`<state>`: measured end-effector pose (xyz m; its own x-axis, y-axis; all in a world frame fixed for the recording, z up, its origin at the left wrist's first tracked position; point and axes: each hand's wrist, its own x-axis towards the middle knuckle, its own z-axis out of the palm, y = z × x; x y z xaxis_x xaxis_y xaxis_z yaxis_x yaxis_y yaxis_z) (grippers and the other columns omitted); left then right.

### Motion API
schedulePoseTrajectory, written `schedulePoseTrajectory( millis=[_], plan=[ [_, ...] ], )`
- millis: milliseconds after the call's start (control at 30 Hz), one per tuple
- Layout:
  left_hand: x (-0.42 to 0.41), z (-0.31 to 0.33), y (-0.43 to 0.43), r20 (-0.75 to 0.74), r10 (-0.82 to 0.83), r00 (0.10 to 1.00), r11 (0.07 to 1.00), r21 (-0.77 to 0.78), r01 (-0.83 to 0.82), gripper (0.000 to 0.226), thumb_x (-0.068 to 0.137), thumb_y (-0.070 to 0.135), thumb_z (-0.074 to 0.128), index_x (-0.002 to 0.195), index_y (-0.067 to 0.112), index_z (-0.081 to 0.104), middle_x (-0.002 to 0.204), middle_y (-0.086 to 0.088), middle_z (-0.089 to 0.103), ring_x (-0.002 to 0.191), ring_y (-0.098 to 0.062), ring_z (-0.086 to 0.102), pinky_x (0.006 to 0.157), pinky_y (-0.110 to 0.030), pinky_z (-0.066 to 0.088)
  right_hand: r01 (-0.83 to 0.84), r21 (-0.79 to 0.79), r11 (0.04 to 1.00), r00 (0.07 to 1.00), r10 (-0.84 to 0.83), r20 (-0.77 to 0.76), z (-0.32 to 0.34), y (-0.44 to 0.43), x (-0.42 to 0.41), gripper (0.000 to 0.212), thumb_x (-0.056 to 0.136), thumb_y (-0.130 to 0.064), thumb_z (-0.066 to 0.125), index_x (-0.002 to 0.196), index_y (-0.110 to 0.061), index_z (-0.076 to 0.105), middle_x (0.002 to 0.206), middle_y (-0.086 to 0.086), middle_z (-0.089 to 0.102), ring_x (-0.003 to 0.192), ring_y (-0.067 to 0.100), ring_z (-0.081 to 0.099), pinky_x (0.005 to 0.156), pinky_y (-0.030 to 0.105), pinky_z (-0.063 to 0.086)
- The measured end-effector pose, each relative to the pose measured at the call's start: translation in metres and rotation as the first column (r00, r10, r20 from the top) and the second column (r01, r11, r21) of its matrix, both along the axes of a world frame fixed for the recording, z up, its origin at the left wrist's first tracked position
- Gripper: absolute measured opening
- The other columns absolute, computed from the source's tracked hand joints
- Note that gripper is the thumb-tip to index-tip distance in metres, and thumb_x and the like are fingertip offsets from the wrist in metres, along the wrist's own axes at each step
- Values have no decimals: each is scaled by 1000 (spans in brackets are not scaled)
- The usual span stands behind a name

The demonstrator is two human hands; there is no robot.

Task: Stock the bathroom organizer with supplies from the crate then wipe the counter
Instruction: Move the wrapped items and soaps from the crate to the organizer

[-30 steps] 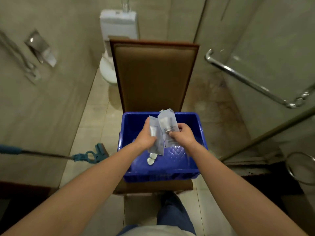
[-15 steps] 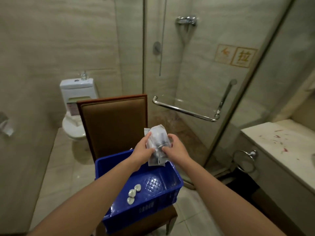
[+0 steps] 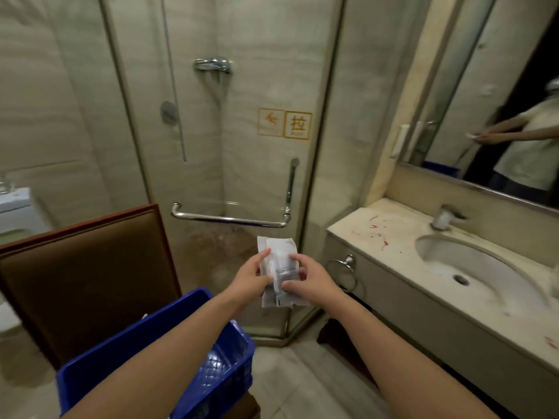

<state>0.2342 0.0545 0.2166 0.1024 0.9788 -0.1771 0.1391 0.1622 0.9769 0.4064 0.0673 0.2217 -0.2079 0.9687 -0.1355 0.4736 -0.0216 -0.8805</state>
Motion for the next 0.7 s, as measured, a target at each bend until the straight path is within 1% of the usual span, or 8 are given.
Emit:
schedulePoseTrajectory(
  millis=[133,267,367,433,467,500,600,700],
  plan=[
    [65,6,23,-46,-145,988,989,2,145,72,90,-5,52,152,24,26,142,-8,49,118,-22,58,89,-32,54,132,26,991,991,-132,-13,11,-3,67,73,75,-14,78,140,-24,45,112,8,62,98,21,65,84,35,57],
    [139,10,43,-82,-291,953,956,18,293,78,88,4,62,153,20,23,147,-8,45,128,-25,51,103,-39,45,229,29,973,973,-229,-26,23,-6,141,70,76,-10,77,138,-24,47,110,8,60,96,22,66,81,33,58],
    [192,18,49,-120,-413,903,908,20,418,100,71,22,80,152,23,23,144,-4,46,123,-15,55,94,-33,52,296,37,954,955,-295,-36,30,-9,198,69,75,-10,78,136,-25,48,116,9,57,101,23,63,85,35,58],
    [229,25,50,-163,-454,876,885,29,464,114,56,32,84,152,22,23,143,-1,46,120,-10,56,90,-27,54,332,46,942,943,-331,-31,33,-13,236,69,74,-10,77,135,-26,49,116,9,56,100,21,62,82,31,57],
    [249,27,51,-183,-467,865,876,35,481,116,55,32,86,152,21,24,142,-2,46,119,-11,56,90,-28,54,349,52,936,937,-348,-30,34,-15,255,68,74,-10,76,135,-26,49,114,8,57,99,20,62,81,29,57],
    [269,28,52,-196,-475,858,871,38,490,112,58,28,87,152,20,25,139,-3,49,116,-12,58,88,-29,55,364,56,930,932,-362,-33,35,-17,274,68,74,-10,76,134,-26,50,112,7,57,97,19,62,77,26,56],
    [330,32,53,-151,-491,858,864,40,502,94,71,3,82,150,13,31,121,-3,58,90,-8,67,63,-23,56,415,57,908,909,-413,-51,36,-25,329,68,74,-9,75,134,-25,50,112,6,57,94,14,62,67,18,52],
    [388,35,48,-167,-514,841,844,75,531,86,73,-3,79,147,10,37,123,-6,56,89,-14,66,61,-21,55,487,68,871,873,-484,-59,37,-34,381,67,73,-6,76,133,-25,51,118,9,56,99,19,61,73,25,56]
  ],
)
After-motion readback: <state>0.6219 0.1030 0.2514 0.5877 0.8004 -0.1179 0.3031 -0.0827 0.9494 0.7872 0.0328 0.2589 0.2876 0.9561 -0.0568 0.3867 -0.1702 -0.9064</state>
